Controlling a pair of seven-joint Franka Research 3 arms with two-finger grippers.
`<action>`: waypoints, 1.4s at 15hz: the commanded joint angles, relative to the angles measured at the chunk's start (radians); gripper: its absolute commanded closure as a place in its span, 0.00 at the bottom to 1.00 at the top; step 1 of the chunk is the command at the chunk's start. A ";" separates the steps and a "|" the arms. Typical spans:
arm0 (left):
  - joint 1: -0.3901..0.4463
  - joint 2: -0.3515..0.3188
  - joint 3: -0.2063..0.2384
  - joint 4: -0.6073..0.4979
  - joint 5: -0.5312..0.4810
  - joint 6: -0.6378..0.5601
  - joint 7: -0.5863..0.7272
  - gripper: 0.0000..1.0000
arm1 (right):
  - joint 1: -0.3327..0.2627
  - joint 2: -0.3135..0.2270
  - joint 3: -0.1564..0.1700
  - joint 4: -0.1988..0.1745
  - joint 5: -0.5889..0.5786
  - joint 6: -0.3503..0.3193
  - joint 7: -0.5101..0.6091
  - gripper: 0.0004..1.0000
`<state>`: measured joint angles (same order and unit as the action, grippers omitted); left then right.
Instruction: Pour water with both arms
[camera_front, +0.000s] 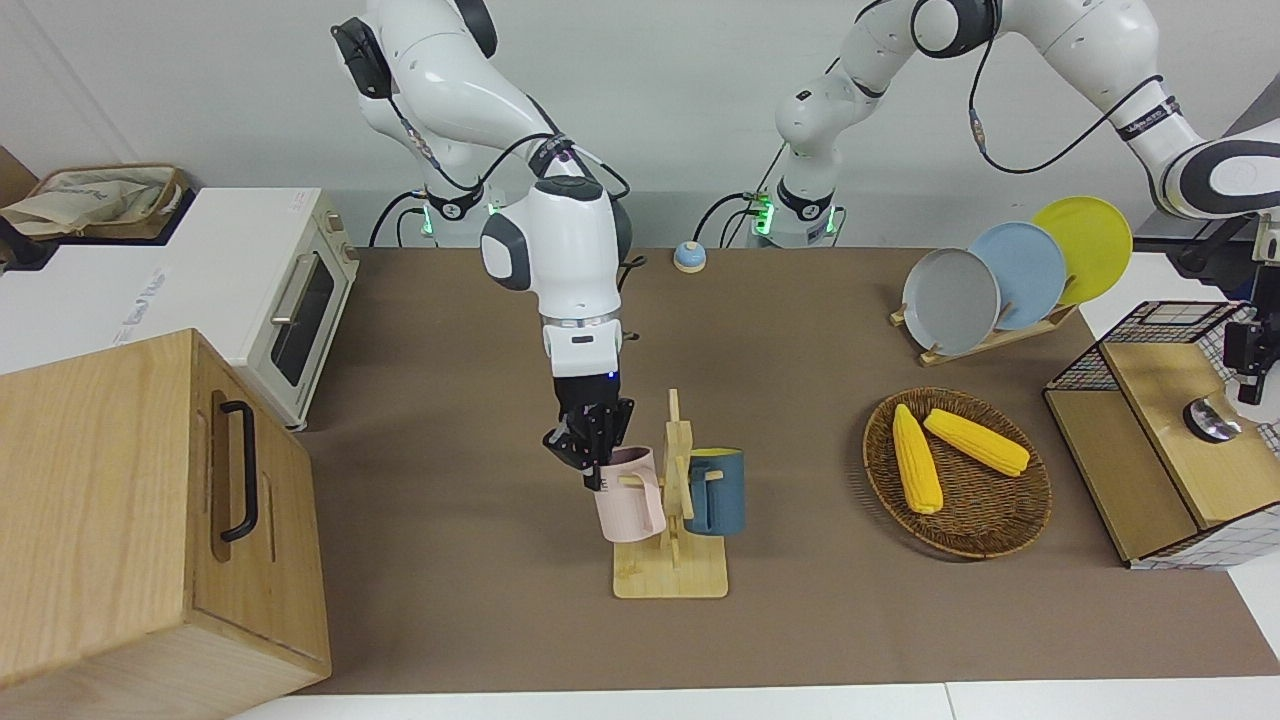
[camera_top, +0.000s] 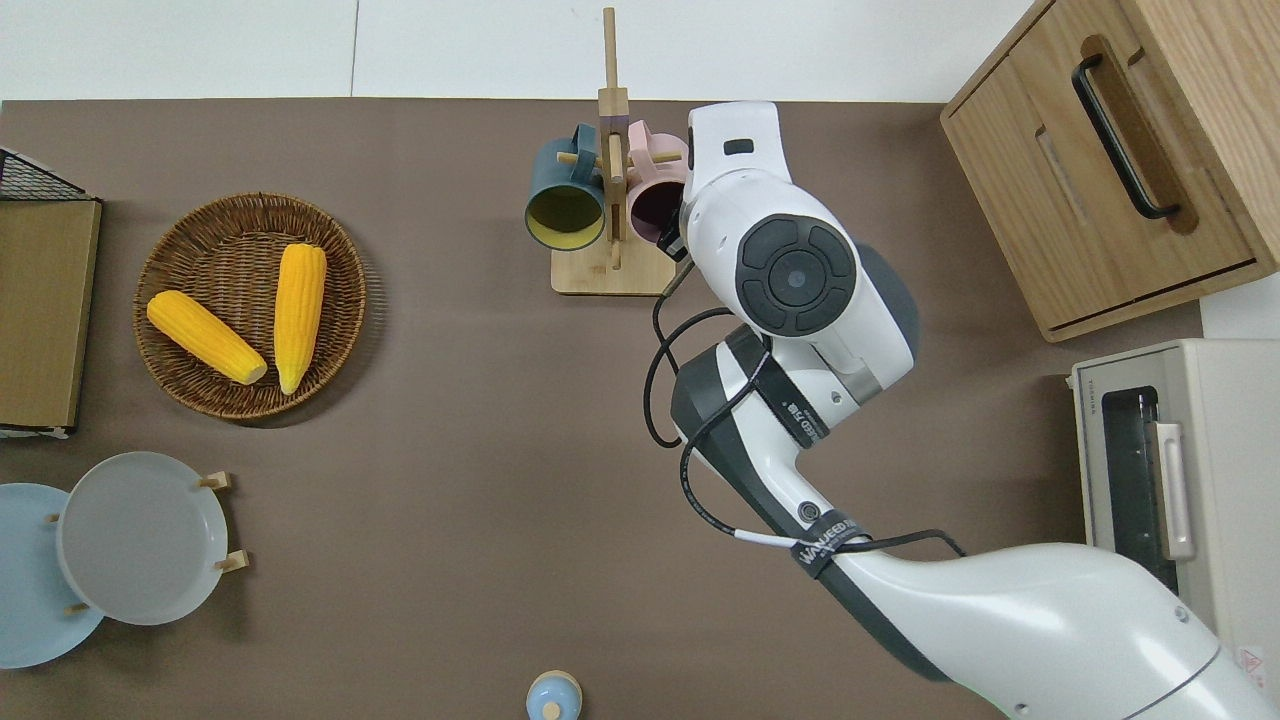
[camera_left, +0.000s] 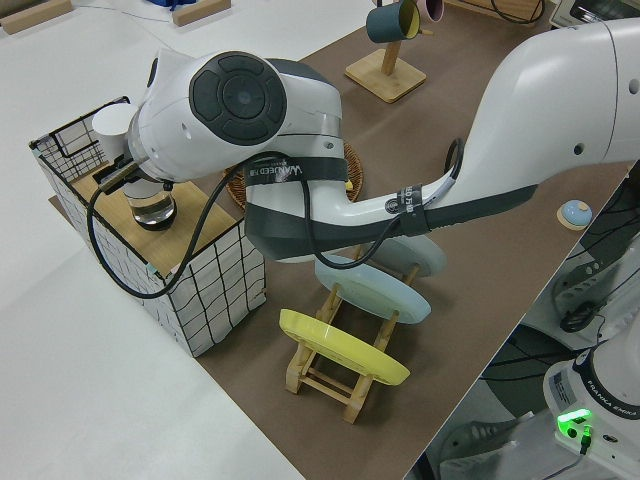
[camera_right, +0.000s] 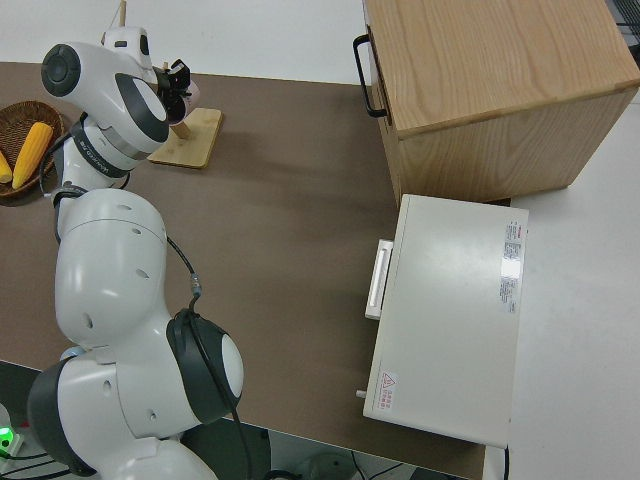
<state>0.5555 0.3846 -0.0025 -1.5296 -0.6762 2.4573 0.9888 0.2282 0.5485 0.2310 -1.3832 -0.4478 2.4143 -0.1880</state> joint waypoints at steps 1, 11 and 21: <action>-0.008 -0.015 0.001 0.006 -0.003 0.014 -0.001 1.00 | -0.012 0.008 0.014 0.012 -0.012 0.011 0.016 0.93; -0.017 -0.026 0.001 0.022 0.081 0.005 -0.084 1.00 | -0.012 -0.005 0.013 0.012 -0.011 0.002 0.015 1.00; -0.020 -0.050 0.006 0.031 0.101 -0.044 -0.110 1.00 | -0.016 -0.025 0.010 0.010 -0.008 -0.006 0.015 1.00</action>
<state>0.5408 0.3662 -0.0064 -1.5184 -0.5945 2.4519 0.9124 0.2278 0.5437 0.2306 -1.3662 -0.4478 2.4171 -0.1853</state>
